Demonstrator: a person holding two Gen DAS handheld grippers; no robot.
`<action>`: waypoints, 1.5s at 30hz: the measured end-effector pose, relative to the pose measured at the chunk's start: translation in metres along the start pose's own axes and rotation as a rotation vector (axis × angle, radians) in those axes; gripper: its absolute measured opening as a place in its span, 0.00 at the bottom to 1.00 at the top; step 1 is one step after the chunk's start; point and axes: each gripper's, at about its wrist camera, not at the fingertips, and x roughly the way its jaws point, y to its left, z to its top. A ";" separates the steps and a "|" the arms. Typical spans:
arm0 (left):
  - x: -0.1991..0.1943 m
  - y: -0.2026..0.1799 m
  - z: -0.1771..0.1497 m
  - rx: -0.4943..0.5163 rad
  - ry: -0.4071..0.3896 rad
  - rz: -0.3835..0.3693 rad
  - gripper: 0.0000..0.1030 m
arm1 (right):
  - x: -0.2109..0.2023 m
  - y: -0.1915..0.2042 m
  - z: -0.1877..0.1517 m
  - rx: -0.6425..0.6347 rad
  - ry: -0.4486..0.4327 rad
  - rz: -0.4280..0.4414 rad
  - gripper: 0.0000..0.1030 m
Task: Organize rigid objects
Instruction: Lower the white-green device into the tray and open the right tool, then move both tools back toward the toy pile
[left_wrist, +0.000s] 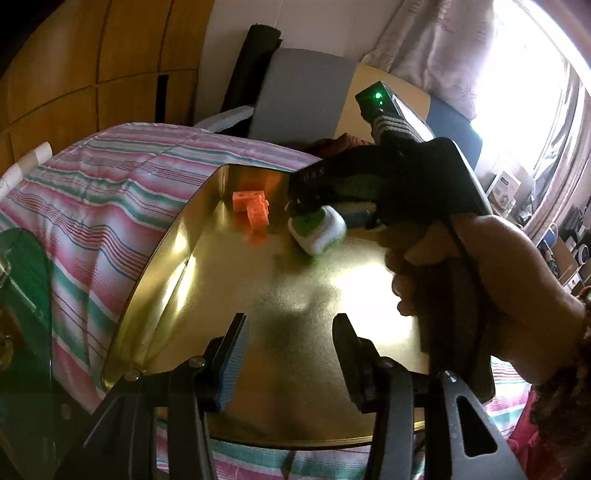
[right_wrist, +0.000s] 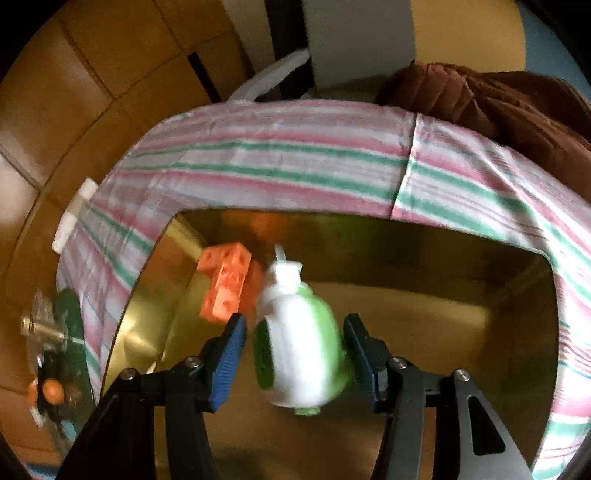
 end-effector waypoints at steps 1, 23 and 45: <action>0.000 0.000 0.000 0.001 0.002 0.000 0.46 | -0.003 -0.001 0.001 0.011 -0.013 -0.006 0.67; -0.002 -0.015 -0.009 0.032 0.006 0.001 0.46 | -0.078 -0.017 -0.055 -0.026 -0.135 0.031 0.73; -0.015 -0.050 -0.018 0.121 -0.023 -0.095 0.51 | -0.153 -0.107 -0.142 0.107 -0.250 -0.129 0.78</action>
